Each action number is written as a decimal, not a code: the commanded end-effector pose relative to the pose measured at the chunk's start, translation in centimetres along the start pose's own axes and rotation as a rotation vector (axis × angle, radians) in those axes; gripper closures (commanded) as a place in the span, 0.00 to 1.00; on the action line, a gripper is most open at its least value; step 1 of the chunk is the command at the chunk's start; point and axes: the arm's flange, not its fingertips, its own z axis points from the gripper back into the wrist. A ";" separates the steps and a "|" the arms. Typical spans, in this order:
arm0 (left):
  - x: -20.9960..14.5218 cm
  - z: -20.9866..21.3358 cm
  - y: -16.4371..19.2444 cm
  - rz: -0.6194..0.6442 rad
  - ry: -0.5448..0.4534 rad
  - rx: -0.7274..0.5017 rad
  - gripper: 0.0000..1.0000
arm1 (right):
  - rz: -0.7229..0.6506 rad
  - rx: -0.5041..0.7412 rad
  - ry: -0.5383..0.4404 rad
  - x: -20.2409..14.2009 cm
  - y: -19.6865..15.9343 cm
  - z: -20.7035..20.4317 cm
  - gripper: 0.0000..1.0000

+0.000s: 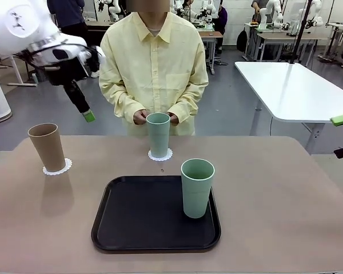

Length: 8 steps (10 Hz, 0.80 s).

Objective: Place coasters on the table and set cups on them.
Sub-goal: Take one Reusable plastic cup from the Flat Tray and place it on a coaster set by the human.

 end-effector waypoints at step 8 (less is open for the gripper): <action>-22.8 7.1 6.1 0.726 -0.515 -0.880 0.00 | 0.020 0.038 -0.014 0.3 0.2 -0.1 0.00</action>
